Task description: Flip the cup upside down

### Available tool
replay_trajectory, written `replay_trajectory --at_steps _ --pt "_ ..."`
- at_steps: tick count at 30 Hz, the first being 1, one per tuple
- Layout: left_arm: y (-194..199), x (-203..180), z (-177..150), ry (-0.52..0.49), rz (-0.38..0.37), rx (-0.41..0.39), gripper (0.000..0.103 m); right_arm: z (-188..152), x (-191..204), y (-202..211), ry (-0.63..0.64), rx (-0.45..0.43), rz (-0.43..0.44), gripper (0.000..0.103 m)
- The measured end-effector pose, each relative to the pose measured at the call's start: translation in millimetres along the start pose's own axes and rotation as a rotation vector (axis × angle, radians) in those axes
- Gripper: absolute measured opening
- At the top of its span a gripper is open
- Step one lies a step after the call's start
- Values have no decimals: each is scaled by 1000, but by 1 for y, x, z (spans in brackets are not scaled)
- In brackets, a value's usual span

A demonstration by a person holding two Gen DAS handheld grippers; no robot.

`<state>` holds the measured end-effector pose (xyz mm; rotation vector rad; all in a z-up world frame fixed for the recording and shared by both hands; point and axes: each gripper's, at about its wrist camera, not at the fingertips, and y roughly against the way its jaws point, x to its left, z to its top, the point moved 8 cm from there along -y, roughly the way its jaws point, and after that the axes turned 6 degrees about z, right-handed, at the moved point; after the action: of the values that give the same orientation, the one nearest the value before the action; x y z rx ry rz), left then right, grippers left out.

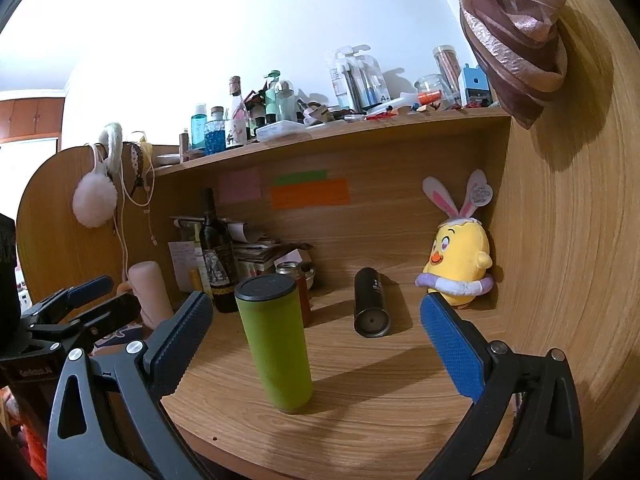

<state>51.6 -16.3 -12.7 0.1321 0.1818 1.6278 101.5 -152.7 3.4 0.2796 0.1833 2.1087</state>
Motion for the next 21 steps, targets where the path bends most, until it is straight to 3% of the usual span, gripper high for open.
replay_trajectory --at_steps 21 --pt "1 -4 -1 0 -2 -2 103 0 8 -1 4 2 11 103"
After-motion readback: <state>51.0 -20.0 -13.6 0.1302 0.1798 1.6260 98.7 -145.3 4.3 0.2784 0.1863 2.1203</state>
